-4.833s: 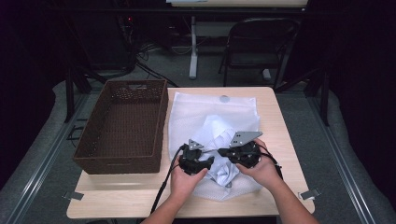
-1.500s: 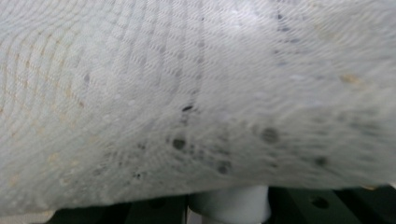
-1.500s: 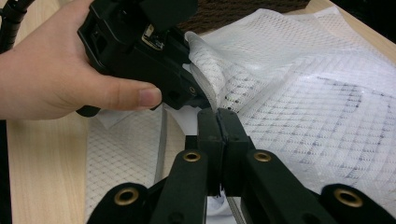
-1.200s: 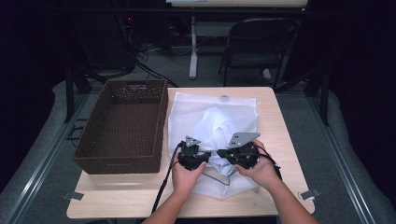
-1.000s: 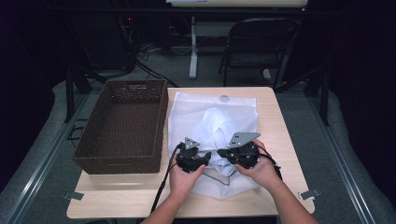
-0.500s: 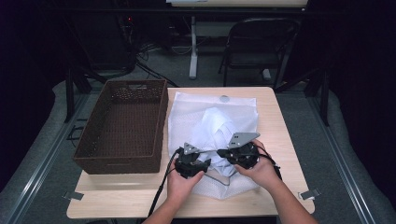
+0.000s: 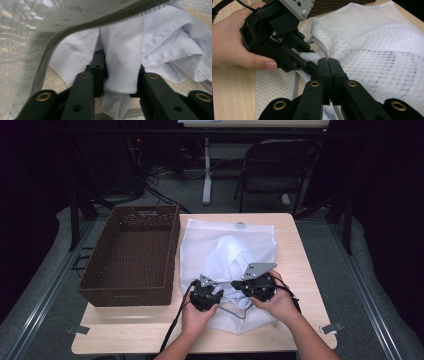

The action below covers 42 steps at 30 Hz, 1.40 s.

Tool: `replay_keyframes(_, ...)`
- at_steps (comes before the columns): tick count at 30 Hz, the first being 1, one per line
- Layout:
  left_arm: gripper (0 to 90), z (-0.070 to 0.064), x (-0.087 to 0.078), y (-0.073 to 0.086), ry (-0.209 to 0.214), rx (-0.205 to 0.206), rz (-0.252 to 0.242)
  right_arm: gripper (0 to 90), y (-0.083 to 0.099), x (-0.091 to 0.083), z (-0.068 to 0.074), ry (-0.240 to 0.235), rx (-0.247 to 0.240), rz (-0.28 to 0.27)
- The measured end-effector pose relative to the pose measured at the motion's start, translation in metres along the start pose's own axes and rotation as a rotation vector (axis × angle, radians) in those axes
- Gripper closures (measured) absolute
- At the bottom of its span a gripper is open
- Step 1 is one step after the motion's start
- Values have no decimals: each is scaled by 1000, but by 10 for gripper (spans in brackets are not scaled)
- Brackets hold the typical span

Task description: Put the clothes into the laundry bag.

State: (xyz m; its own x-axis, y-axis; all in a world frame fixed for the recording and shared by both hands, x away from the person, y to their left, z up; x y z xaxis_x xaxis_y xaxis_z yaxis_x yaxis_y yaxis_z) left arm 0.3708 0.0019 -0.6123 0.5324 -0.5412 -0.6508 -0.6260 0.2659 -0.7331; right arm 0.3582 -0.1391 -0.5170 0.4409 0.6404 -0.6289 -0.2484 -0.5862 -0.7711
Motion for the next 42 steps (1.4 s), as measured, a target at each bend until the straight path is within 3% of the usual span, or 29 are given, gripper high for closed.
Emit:
replay_keyframes(7,816,0,-2,-2,2,-7,-3,892,-1,1,2,-5,-3,1)
replay_keyframes(22,826,-1,-6,-25,19,-65,-59,892,-1,1,3,-14,-7,-3)
replay_keyframes(28,827,3,-2,-30,5,-80,-71,892,-1,1,3,-14,-5,-3)
replay_keyframes(35,827,6,1,-34,-22,-117,-116,892,-1,2,4,-17,-5,-1)
replay_keyframes(42,828,11,2,-37,-47,-127,-149,892,-1,2,4,-18,-3,-1)
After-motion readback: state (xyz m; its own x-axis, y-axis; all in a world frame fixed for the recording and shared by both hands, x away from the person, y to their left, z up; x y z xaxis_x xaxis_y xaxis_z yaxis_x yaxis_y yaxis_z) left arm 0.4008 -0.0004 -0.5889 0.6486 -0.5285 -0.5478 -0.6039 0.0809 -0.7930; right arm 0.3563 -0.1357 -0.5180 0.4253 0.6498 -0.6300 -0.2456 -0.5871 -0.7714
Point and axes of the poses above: each handheld gripper's, and its own axes: x roughly forward along the jaws, y roughly out of its underside, z roughly to its left, the point moved 5 cm from there along x, roughly forward along the jaws
